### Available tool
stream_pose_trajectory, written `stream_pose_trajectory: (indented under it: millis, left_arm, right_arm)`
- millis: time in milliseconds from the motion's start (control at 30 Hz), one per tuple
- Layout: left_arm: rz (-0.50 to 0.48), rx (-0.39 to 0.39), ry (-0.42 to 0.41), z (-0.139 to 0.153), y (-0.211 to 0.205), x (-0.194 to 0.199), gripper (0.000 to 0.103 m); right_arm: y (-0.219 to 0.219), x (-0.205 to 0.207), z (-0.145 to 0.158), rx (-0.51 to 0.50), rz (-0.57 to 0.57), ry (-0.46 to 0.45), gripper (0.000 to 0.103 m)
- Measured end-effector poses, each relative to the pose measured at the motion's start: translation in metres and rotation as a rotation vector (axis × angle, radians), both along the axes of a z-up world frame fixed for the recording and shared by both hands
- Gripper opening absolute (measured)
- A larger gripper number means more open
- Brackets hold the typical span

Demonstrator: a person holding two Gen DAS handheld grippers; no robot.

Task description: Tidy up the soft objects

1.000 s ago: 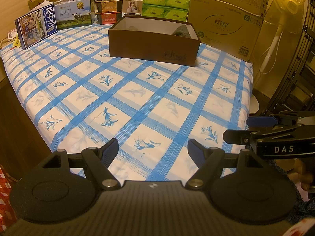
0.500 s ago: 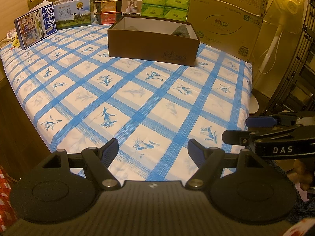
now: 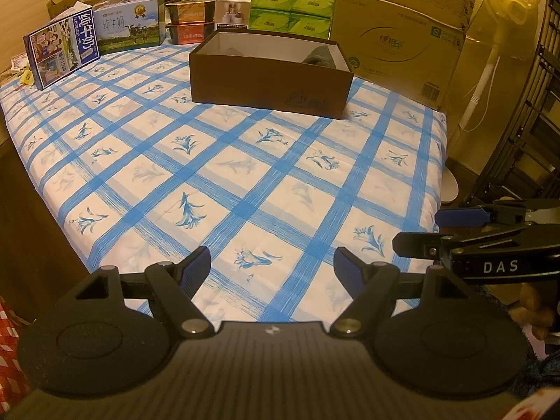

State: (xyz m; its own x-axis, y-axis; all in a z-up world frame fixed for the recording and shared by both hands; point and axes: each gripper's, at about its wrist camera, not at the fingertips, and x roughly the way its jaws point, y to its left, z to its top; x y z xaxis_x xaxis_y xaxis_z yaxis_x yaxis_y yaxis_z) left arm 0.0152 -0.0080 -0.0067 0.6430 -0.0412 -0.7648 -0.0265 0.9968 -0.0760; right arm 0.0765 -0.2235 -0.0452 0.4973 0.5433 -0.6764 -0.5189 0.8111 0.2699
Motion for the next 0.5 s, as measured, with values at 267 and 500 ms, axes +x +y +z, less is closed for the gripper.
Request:
stream_pose_trajectory:
  millis: [267, 500]
  left_arm:
    - [-0.002, -0.001, 0.0, -0.0002, -0.0008, 0.0016, 0.076]
    - [-0.002, -0.002, 0.001, -0.0005, -0.0007, 0.0015, 0.076]
  right_arm:
    - [-0.0002, 0.0005, 0.0, 0.0, 0.0, 0.0, 0.076]
    - [-0.0002, 0.0008, -0.0002, 0.0, 0.001, 0.001, 0.076]
